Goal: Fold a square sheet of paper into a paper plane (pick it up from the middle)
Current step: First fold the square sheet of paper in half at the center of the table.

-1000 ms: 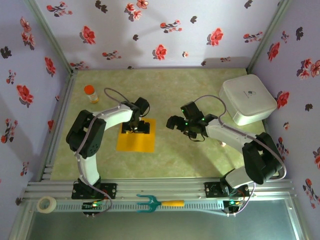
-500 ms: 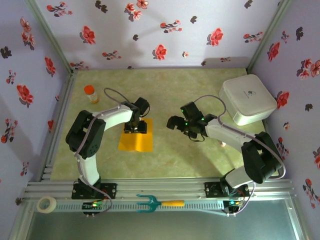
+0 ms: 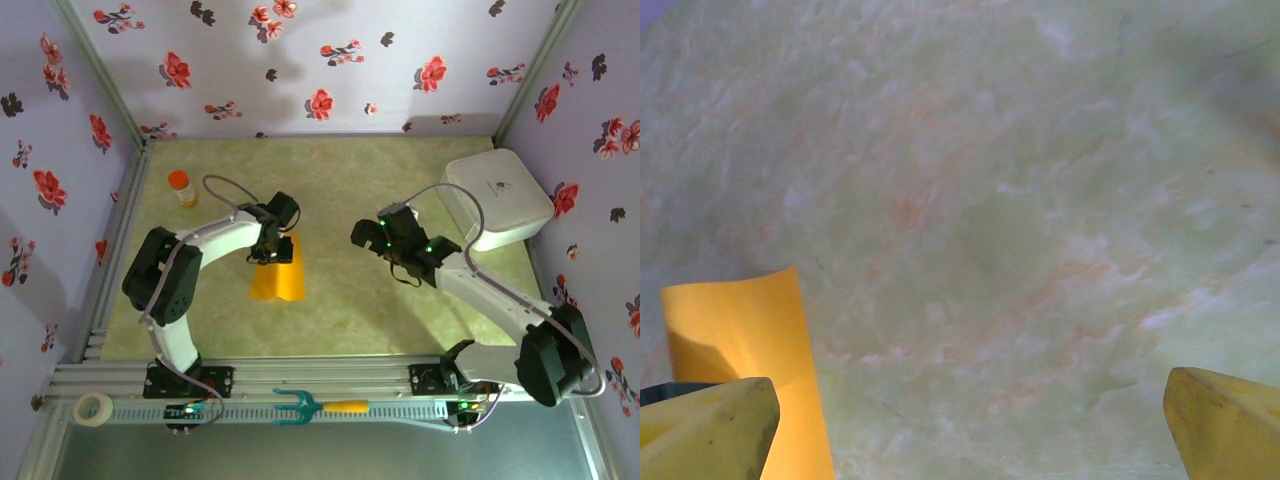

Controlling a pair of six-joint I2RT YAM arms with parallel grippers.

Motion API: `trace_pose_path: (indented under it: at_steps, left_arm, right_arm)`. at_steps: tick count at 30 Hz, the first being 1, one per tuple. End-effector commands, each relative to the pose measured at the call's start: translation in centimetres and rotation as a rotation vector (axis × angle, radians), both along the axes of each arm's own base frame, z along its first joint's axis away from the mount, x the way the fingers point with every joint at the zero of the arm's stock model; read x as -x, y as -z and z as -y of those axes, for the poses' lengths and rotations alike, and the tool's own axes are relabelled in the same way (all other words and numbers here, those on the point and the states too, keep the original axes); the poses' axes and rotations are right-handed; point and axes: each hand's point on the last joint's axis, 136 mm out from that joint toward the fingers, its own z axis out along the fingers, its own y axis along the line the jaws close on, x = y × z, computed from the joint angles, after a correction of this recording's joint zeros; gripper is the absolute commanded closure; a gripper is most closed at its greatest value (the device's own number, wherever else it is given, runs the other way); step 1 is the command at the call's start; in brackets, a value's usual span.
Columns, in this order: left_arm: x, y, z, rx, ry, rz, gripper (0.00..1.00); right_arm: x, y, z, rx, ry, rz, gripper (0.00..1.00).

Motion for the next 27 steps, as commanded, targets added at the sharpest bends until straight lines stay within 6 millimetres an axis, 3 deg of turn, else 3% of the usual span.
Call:
trace_pose_path:
  at_steps: [1, 6, 14, 27]
  left_arm:
    - [-0.1, -2.1, 1.4, 0.087, -0.033, 0.027, 0.62]
    - [-0.2, -3.9, 3.5, 0.22, -0.053, 0.039, 0.63]
    - [-0.1, -6.8, 7.4, 0.447, -0.035, 0.035, 0.63]
    - [-0.1, -8.5, 10.7, 0.688, 0.001, 0.026, 0.62]
  right_arm:
    - [0.0, -0.1, 2.0, 0.014, 0.07, 0.088, 0.01]
    - [0.8, -0.6, 1.3, -0.053, -0.031, 0.178, 0.01]
    - [0.8, -0.4, 1.0, -0.086, -0.052, 0.14, 0.01]
    - [0.4, -1.1, 0.4, -0.162, -0.062, 0.116, 0.01]
